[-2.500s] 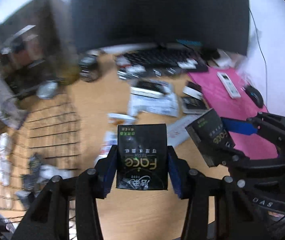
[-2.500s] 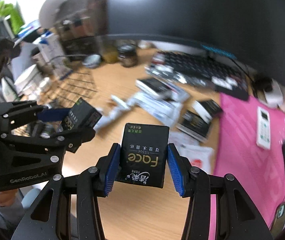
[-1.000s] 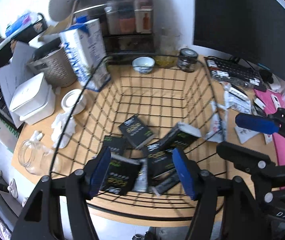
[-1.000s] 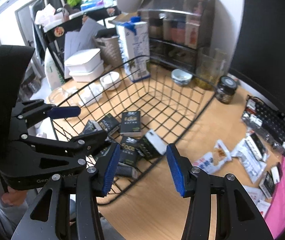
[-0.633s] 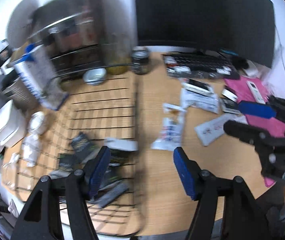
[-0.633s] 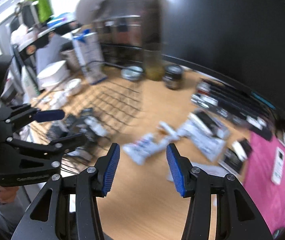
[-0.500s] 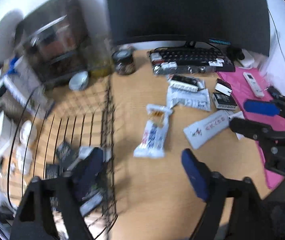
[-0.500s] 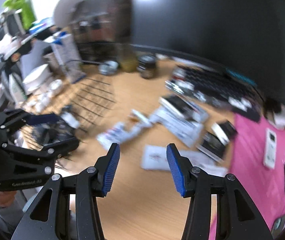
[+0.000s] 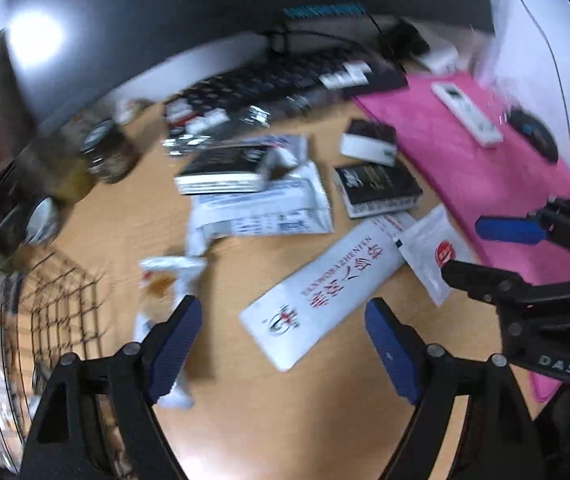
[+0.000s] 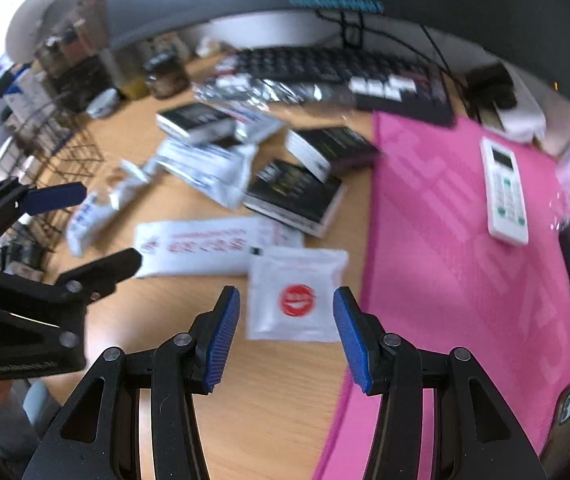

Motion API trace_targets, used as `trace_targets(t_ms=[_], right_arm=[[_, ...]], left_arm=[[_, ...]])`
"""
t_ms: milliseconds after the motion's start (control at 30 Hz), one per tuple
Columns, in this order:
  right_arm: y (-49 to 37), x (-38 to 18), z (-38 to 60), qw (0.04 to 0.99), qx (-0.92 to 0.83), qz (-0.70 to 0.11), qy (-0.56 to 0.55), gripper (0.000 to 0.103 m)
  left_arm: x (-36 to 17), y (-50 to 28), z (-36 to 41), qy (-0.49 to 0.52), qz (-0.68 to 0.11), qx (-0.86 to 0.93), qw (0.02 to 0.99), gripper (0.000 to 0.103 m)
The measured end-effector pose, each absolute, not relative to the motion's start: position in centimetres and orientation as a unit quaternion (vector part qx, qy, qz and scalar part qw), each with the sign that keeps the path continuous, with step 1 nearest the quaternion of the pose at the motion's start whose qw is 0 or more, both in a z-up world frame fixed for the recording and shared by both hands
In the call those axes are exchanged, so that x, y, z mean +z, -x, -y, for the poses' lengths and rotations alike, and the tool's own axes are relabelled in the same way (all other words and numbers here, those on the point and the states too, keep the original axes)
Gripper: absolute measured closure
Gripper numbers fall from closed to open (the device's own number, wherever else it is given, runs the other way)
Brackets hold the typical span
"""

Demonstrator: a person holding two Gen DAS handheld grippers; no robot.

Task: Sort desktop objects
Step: 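Withdraw both open grippers from the basket back to the desk, then grasp the white Yanwobazhenfen packet with the left gripper while the right grasps a white sachet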

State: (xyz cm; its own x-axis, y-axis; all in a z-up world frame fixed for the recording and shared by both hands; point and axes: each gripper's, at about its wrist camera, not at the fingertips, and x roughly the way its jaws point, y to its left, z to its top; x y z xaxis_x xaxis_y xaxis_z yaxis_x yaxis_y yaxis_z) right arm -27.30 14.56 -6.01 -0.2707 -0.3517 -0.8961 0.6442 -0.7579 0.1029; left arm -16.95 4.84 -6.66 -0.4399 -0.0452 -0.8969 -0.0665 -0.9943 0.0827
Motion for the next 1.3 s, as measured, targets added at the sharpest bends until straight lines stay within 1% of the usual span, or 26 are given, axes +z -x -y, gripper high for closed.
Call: trace_targets(t_ms=[167, 200, 233, 300, 400, 500, 567, 600, 700, 767, 800, 833, 867, 933, 1033, 1167, 1300], right_arm=[[28.1, -8.1, -14.3, 0.319, -0.771, -0.154, -0.529, 0.054], [28.1, -8.4, -14.2, 0.319, -0.769, -0.154, -0.532, 0.054], [28.2, -8.6, -14.1, 0.321, -0.768, -0.154, -0.532, 0.05], [28.1, -8.7, -13.7, 0.322, -0.771, -0.16, -0.526, 0.047], [28.0, -8.8, -13.3, 0.319, -0.776, -0.169, -0.517, 0.047], [28.4, -8.7, -13.1, 0.325, -0.776, -0.15, -0.519, 0.047], [28.4, -8.5, -12.8, 0.341, -0.77, -0.146, -0.52, 0.052], [28.4, -8.4, -12.6, 0.347, -0.766, -0.145, -0.522, 0.056], [27.9, -8.2, -12.5, 0.359, -0.757, -0.146, -0.525, 0.061], [27.7, -8.3, -13.0, 0.344, -0.765, -0.156, -0.521, 0.065], [27.7, -8.2, -13.3, 0.341, -0.766, -0.156, -0.523, 0.071], [27.7, -8.2, -13.7, 0.338, -0.765, -0.152, -0.527, 0.079], [27.5, -8.2, -14.1, 0.336, -0.764, -0.151, -0.53, 0.081], [27.3, -8.1, -14.6, 0.336, -0.764, -0.148, -0.531, 0.09], [26.6, -7.5, -15.2, 0.33, -0.77, -0.146, -0.526, 0.095], [26.8, -6.9, -16.4, 0.305, -0.787, -0.142, -0.517, 0.095], [27.7, -6.1, -17.8, 0.292, -0.797, -0.125, -0.514, 0.095]], left_arm=[[-8.2, 18.3, -5.5, 0.533, -0.075, 0.842, 0.017, 0.019], [-8.2, 18.6, -5.3, 0.533, -0.07, 0.843, 0.017, 0.019], [-8.3, 18.9, -5.1, 0.534, -0.064, 0.843, 0.022, 0.019], [-8.8, 19.5, -4.8, 0.538, -0.054, 0.841, 0.031, 0.019], [-9.5, 20.0, -4.6, 0.543, -0.049, 0.837, 0.037, 0.018], [-9.6, 19.7, -3.9, 0.55, -0.026, 0.834, 0.045, 0.019], [-9.6, 19.3, -3.9, 0.549, -0.024, 0.834, 0.038, 0.019], [-9.6, 19.0, -3.9, 0.55, -0.026, 0.834, 0.038, 0.019], [-9.8, 18.4, -3.6, 0.554, -0.015, 0.83, 0.054, 0.019], [-10.4, 18.2, -3.7, 0.568, -0.008, 0.82, 0.073, 0.019], [-10.8, 18.1, -3.9, 0.574, -0.016, 0.815, 0.073, 0.017], [-10.7, 17.7, -4.3, 0.567, -0.026, 0.82, 0.071, 0.017], [-10.7, 17.4, -4.6, 0.566, -0.028, 0.821, 0.076, 0.017], [-10.7, 16.8, -5.2, 0.57, -0.031, 0.817, 0.087, 0.017], [-10.6, 16.0, -6.2, 0.57, -0.035, 0.815, 0.096, 0.017], [-10.6, 14.8, -7.8, 0.575, -0.05, 0.808, 0.118, 0.017], [-9.8, 14.4, -8.9, 0.567, -0.07, 0.813, 0.117, 0.017]])
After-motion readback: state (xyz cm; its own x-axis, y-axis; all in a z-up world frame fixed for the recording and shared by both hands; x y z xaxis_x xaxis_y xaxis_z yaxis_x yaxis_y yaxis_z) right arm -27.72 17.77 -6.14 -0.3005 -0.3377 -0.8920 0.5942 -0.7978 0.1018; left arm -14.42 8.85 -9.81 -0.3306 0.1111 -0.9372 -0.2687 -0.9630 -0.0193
